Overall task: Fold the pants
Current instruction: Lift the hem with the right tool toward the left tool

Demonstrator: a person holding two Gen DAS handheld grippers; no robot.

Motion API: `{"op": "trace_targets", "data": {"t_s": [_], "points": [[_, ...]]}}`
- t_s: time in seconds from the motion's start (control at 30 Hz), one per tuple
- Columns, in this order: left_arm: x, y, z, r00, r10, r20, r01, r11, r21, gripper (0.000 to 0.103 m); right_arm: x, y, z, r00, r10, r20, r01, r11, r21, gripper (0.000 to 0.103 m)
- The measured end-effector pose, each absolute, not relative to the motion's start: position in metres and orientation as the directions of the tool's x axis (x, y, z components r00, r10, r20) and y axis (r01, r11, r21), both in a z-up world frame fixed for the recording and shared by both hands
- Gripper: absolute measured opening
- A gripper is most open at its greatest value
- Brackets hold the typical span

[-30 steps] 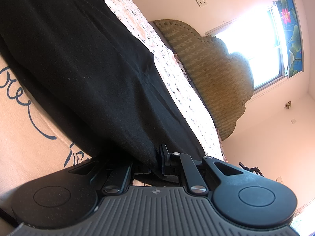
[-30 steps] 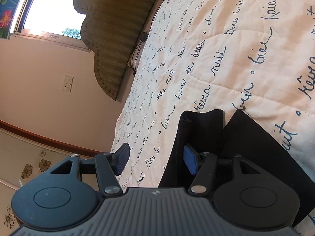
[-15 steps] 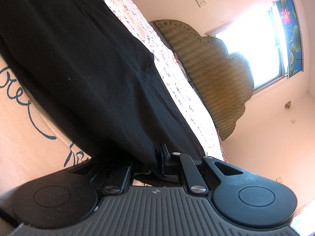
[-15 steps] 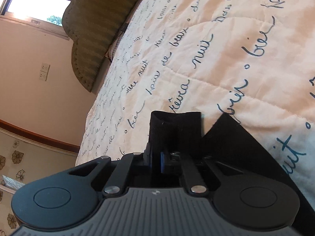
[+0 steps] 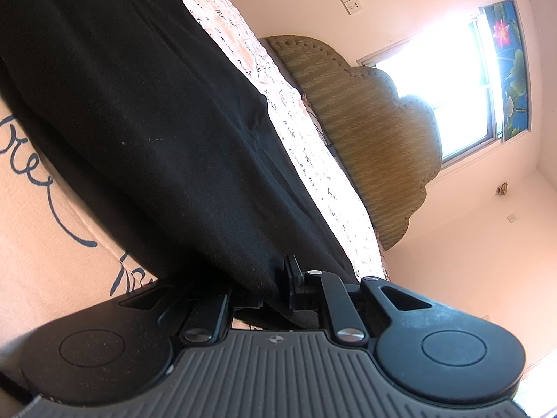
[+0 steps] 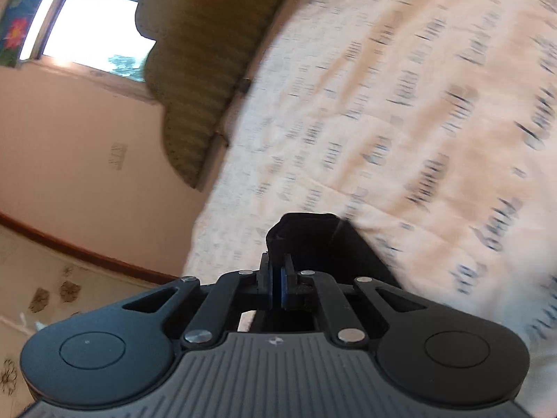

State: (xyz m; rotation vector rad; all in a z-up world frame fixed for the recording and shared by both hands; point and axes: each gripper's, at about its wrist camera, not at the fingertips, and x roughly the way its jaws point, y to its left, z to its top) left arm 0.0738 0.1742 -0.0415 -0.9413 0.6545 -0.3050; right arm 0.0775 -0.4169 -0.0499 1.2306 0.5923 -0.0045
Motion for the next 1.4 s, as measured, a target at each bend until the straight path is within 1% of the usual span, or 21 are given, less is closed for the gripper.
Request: {"op": "trace_targets", "data": {"t_s": [0.07,0.13,0.23,0.33,0.37,0.4,0.47,0.5,0.57,0.6,0.67,0.73,0.8,0.87,0.93,1.07,1.17,1.2,1.23,1.27,1.4], "points": [[0.075,0.174,-0.041,0.767,-0.512,-0.386,-0.034,0.569,-0.822,0.022,0.068,-0.425,-0.098,0.800,0.329,-0.502,0.415,0.303,0.858,0.004],[0.075,0.174,-0.041,0.767,-0.512,-0.387,-0.033,0.571,-0.820,0.022,0.061,-0.426,-0.117,0.831,0.332,-0.447,0.385,0.236,0.892,0.004],[0.075,0.174,-0.040,0.768,-0.513,-0.385,-0.031,0.570,-0.821,0.022,0.063,-0.421,-0.101,0.839,0.325,-0.436,0.360,0.269,0.894,0.005],[0.075,0.174,-0.040,0.768,-0.513,-0.383,-0.030,0.569,-0.822,0.022,0.058,-0.425,-0.080,0.873,0.321,-0.366,0.295,0.251,0.922,0.005],[0.075,0.173,-0.040,0.768,-0.513,-0.383,-0.030,0.568,-0.822,0.022,0.057,-0.425,-0.076,0.875,0.319,-0.364,0.291,0.255,0.922,0.005],[0.075,0.173,-0.041,0.768,-0.513,-0.382,-0.030,0.567,-0.823,0.022,0.056,-0.424,-0.078,0.865,0.317,-0.389,0.308,0.276,0.911,0.005],[0.075,0.173,-0.041,0.768,-0.514,-0.382,-0.029,0.568,-0.822,0.022,0.061,-0.425,-0.097,0.810,0.323,-0.489,0.399,0.306,0.864,0.005],[0.074,0.173,-0.041,0.767,-0.515,-0.383,-0.029,0.569,-0.822,0.022,0.063,-0.426,-0.107,0.797,0.340,-0.498,0.414,0.293,0.862,0.005],[0.074,0.173,-0.041,0.767,-0.515,-0.382,-0.028,0.568,-0.822,0.022,0.060,-0.431,-0.113,0.822,0.350,-0.450,0.393,0.224,0.892,0.007],[0.074,0.173,-0.041,0.768,-0.515,-0.381,-0.028,0.566,-0.824,0.022,0.058,-0.433,-0.108,0.827,0.331,-0.455,0.399,0.225,0.889,0.011],[0.074,0.173,-0.042,0.768,-0.517,-0.378,-0.028,0.563,-0.826,0.022,0.053,-0.438,-0.091,0.840,0.239,-0.486,0.419,0.284,0.863,0.024],[0.074,0.173,-0.042,0.768,-0.517,-0.377,-0.028,0.562,-0.827,0.022,0.055,-0.443,-0.073,0.849,0.164,-0.503,0.429,0.342,0.836,0.052],[0.074,0.173,-0.043,0.768,-0.517,-0.378,-0.028,0.562,-0.826,0.022,0.068,-0.442,-0.054,0.863,0.173,-0.475,0.380,0.399,0.835,0.060],[0.074,0.173,-0.043,0.768,-0.516,-0.379,-0.028,0.564,-0.825,0.022,0.093,-0.436,-0.039,0.859,0.220,-0.463,0.328,0.459,0.826,0.060],[0.074,0.173,-0.042,0.768,-0.515,-0.380,-0.028,0.566,-0.824,0.022,0.127,-0.426,-0.026,0.835,0.260,-0.485,0.283,0.553,0.784,0.060],[0.073,0.172,-0.041,0.769,-0.511,-0.383,-0.029,0.571,-0.820,0.022,0.185,-0.402,-0.027,0.727,0.202,-0.656,0.287,0.778,0.559,0.060],[0.073,0.171,-0.041,0.770,-0.508,-0.386,-0.030,0.575,-0.817,0.022,0.201,-0.380,-0.039,0.662,0.208,-0.720,0.222,0.863,0.453,0.059],[0.073,0.171,-0.040,0.770,-0.507,-0.387,-0.031,0.576,-0.817,0.022,0.204,-0.374,-0.042,0.653,0.228,-0.722,0.191,0.874,0.448,0.053],[0.073,0.170,-0.040,0.771,-0.506,-0.388,-0.032,0.577,-0.816,0.022,0.197,-0.369,-0.045,0.654,0.233,-0.720,0.160,0.887,0.433,0.030],[0.073,0.170,-0.040,0.771,-0.505,-0.388,-0.032,0.578,-0.816,0.022,0.196,-0.366,-0.046,0.648,0.238,-0.724,0.136,0.899,0.417,0.018],[0.072,0.169,-0.040,0.772,-0.503,-0.388,-0.033,0.578,-0.815,0.022,0.188,-0.381,-0.040,0.685,0.323,-0.653,0.100,0.846,0.523,0.014]]}}
